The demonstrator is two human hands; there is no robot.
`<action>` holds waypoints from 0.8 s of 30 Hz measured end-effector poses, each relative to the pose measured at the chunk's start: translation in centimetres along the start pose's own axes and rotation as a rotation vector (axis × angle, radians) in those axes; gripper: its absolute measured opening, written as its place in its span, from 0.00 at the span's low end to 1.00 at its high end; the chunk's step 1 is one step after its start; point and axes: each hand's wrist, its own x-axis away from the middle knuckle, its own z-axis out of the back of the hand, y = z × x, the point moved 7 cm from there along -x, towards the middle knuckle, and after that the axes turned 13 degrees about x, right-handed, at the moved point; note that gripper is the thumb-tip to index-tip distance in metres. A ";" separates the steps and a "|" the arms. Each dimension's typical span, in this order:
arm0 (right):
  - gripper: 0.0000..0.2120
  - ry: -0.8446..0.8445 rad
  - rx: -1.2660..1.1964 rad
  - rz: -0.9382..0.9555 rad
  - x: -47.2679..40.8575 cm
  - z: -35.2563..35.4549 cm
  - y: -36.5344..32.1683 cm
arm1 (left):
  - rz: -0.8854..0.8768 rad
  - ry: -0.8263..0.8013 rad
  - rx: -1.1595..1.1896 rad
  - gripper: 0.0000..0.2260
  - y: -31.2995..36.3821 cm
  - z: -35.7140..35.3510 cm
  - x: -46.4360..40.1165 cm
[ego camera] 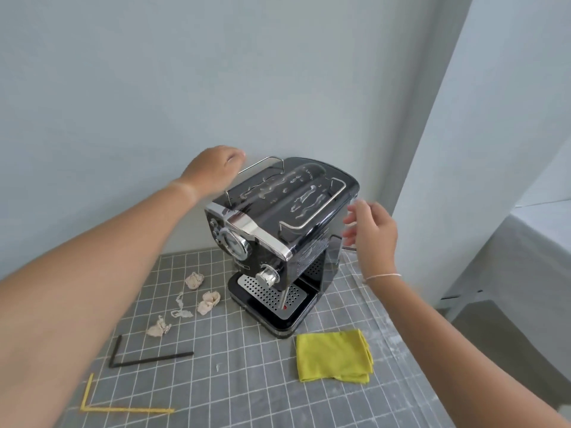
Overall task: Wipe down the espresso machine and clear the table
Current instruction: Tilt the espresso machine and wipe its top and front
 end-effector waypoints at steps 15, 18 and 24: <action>0.08 -0.248 -0.051 -0.516 -2.1 -5.4 -1.6 | 0.360 -0.066 0.541 0.08 -4.9 -1.1 -1.8; 0.08 -0.270 0.019 -0.505 -2.7 -5.5 -1.4 | 0.395 -0.146 0.457 0.06 -4.7 -1.8 -1.8; 0.11 -0.286 0.117 -0.500 -4.3 -4.9 -1.3 | 0.520 -0.172 0.572 0.05 -5.1 -2.1 -0.9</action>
